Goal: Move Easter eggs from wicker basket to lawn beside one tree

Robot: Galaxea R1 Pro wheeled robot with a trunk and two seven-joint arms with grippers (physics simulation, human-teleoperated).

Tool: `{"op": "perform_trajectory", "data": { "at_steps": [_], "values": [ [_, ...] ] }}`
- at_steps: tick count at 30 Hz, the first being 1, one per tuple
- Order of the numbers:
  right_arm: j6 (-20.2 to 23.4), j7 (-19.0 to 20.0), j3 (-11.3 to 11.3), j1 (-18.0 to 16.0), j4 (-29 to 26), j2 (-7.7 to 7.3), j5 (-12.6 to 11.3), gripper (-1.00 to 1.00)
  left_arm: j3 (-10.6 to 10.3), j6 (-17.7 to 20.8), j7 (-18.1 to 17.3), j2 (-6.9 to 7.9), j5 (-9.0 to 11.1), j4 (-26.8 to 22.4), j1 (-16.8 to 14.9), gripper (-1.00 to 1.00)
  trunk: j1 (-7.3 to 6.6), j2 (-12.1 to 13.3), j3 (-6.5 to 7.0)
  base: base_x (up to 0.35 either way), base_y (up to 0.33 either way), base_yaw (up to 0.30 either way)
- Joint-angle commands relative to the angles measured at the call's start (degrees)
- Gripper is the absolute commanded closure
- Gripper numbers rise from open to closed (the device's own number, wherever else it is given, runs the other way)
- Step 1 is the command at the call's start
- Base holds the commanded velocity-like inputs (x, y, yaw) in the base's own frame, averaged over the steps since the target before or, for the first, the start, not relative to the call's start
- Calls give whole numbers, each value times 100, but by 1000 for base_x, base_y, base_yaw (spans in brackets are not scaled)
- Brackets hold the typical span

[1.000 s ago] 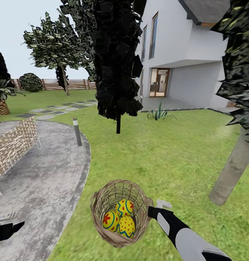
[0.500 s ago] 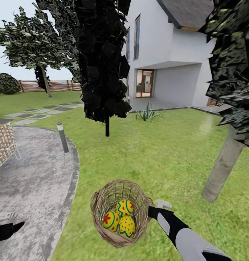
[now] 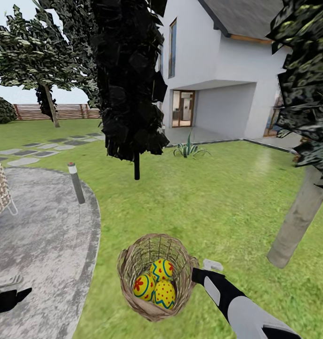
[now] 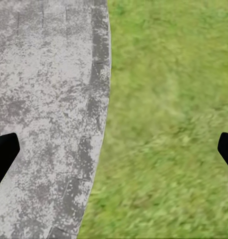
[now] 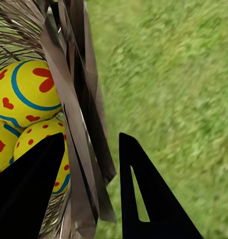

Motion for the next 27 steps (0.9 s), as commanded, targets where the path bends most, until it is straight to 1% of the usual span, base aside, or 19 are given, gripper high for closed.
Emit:
{"op": "perform_trajectory", "data": {
  "at_steps": [1, 6, 27],
  "values": [
    [27, -23, -28, -4, -19, 4, -72, 100, 8, 40, -14, 0, 28, 0, -6, -100, 5, -9, -9, 261, 215, -34],
    [28, -21, -28, -4, -19, -3, -72, 100, 9, 40, -10, 0, 28, 1, -6, -100, 5, -9, 8, 261, 215, -196],
    [28, -23, -35, -4, -19, -5, -72, 100, 11, 35, -11, 0, 28, -1, -6, -100, 5, -9, 91, 261, 221, -250]
  ]
}}
